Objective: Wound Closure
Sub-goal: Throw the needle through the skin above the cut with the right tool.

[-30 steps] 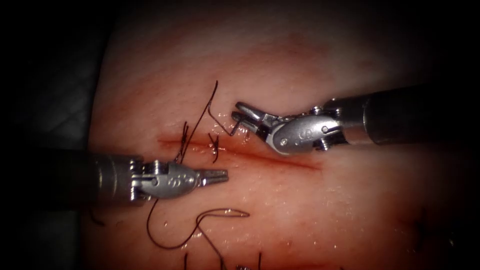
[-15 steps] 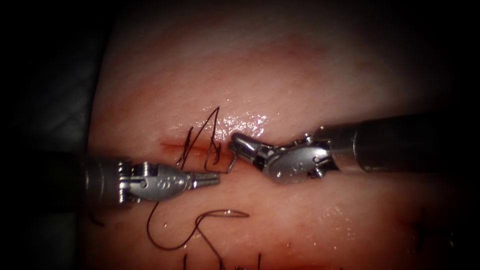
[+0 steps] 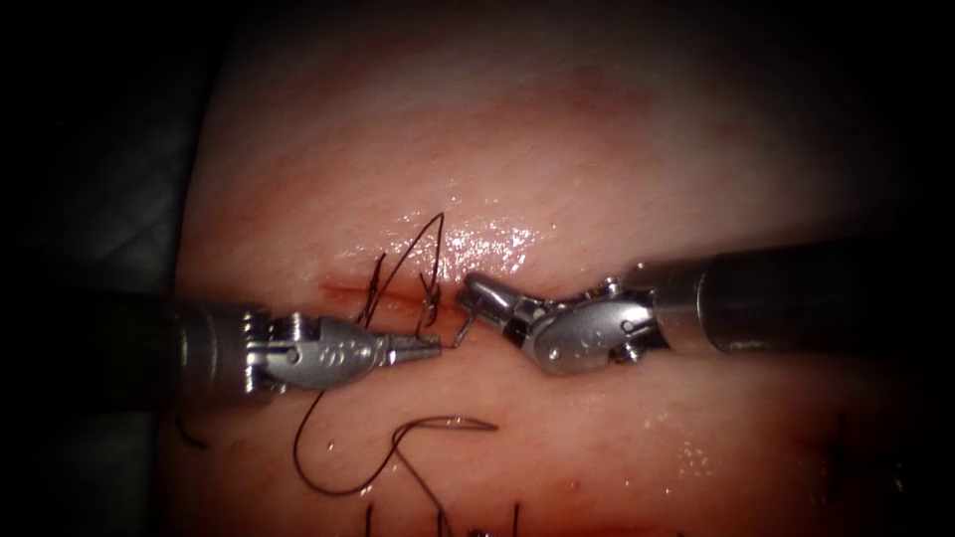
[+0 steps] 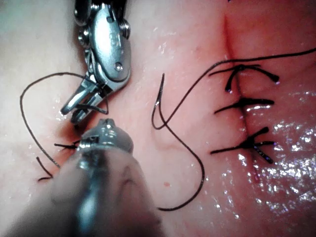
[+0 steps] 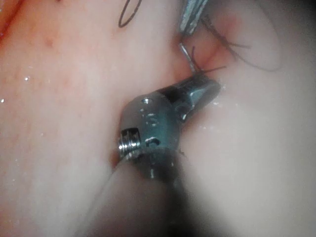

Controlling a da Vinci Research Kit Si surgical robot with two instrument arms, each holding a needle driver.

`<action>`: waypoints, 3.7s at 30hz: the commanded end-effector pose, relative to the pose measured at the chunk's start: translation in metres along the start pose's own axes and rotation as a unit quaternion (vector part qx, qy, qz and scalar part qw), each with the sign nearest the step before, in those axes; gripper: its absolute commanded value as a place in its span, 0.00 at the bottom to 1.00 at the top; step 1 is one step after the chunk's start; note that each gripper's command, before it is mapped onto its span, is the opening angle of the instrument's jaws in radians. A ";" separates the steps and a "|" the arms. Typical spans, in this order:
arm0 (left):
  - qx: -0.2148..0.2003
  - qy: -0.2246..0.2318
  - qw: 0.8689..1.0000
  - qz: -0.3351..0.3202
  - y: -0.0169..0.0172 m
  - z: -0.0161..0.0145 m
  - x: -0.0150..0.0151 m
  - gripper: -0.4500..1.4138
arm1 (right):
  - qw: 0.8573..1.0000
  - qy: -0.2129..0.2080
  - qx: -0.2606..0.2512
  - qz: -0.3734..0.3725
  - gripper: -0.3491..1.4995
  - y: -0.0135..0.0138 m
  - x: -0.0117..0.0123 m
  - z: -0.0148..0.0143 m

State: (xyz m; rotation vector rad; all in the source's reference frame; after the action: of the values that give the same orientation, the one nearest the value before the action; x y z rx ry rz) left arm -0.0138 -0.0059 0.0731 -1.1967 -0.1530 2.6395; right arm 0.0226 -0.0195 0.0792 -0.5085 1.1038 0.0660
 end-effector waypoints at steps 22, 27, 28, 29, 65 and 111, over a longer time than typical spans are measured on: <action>0.002 -0.003 1.000 -0.004 -0.0005 0.0063 -0.0015 0.05 | 0.948 0.079 0.055 0.302 0.00 0.0085 -0.0005 0.0028; -0.018 -0.025 1.000 -0.006 0.0005 0.0080 -0.0028 0.05 | 0.936 0.086 0.068 0.334 0.00 0.0094 -0.0008 0.0030; -0.022 -0.029 0.999 -0.007 0.0007 0.0082 -0.0030 0.05 | 0.936 0.086 0.068 0.335 0.00 0.0097 -0.0008 0.0030; -0.026 -0.035 0.999 -0.007 0.0008 0.0085 -0.0033 0.05 | 0.934 0.086 0.067 0.339 0.00 0.0100 -0.0008 0.0030; -0.070 -0.079 0.994 -0.029 0.0001 0.0065 -0.0082 0.09 | 0.598 0.005 0.226 0.769 0.00 0.0063 0.0012 0.0042; -0.070 -0.079 0.994 -0.031 0.0001 0.0063 -0.0080 0.09 | 0.657 0.007 0.062 0.752 0.86 0.0084 0.0034 0.0029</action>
State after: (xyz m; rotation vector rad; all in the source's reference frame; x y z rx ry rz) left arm -0.0129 -0.0079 0.0826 -1.0025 -0.4035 2.7055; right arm 0.0234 -0.0106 0.0734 0.5658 1.2593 1.3847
